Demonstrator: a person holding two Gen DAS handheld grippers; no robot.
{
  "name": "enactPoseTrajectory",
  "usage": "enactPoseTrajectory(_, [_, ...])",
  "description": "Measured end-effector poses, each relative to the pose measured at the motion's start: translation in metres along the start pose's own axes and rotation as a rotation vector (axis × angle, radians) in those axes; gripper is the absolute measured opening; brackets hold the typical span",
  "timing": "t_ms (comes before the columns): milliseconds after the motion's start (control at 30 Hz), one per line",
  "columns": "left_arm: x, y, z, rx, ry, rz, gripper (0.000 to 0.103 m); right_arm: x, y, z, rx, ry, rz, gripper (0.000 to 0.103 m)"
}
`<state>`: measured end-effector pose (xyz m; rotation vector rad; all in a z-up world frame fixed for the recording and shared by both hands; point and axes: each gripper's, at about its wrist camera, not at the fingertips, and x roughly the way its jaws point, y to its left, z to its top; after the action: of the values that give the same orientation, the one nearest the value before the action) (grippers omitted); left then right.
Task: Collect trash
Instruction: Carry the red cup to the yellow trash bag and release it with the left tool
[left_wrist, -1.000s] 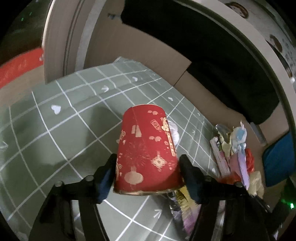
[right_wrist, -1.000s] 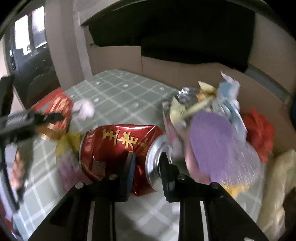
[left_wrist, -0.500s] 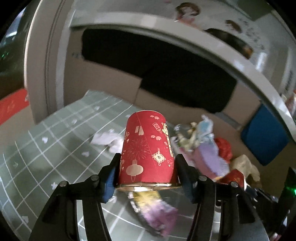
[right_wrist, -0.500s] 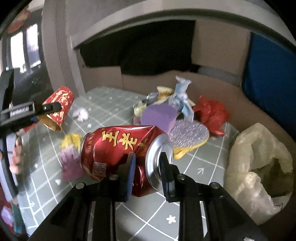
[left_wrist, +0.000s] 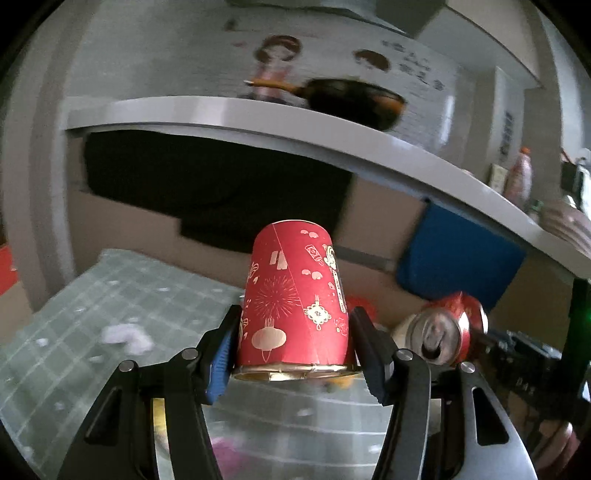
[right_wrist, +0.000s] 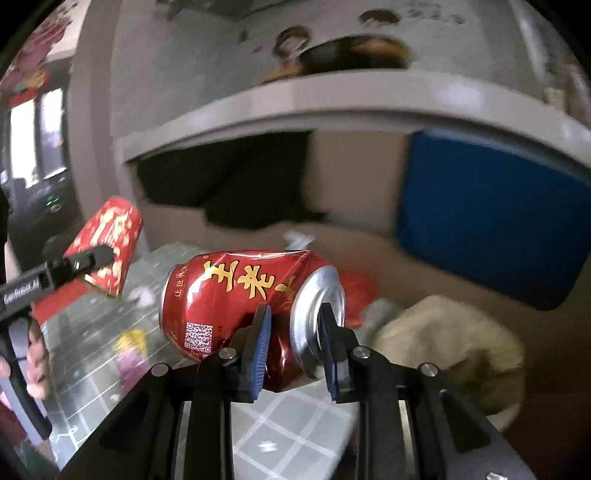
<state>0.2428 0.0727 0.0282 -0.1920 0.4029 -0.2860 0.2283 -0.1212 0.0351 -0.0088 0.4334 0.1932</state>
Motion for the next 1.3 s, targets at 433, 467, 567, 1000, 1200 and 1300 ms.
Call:
enactPoseTrajectory(433, [0.107,-0.145,0.022,0.118,0.12,-0.304,0.059,-0.068,-0.141,0.023,0.122,-0.094,-0.3,0.024])
enactPoseTrajectory(467, [0.117,-0.149,0.018,0.101,0.137,-0.295,0.059,-0.068,-0.151,0.021,0.136,-0.09,-0.306,0.024])
enactPoseTrajectory(567, [0.138,-0.157,0.006,0.074,0.147,-0.252,0.059,-0.056,-0.17,0.013,0.176,-0.062,-0.295,0.024])
enactPoseTrajectory(1000, [0.178,-0.177,-0.038,0.122,0.231,-0.213,0.059,-0.005,-0.195,-0.021,0.239,0.03,-0.277,0.024])
enactPoseTrajectory(1200, [0.193,-0.18,-0.047,0.134,0.262,-0.212,0.059,0.009,-0.203,-0.025,0.265,0.055,-0.273,0.024])
enactPoseTrajectory(1300, [0.201,-0.18,-0.048,0.132,0.278,-0.225,0.059,0.008,-0.203,-0.026,0.266,0.063,-0.272,0.024])
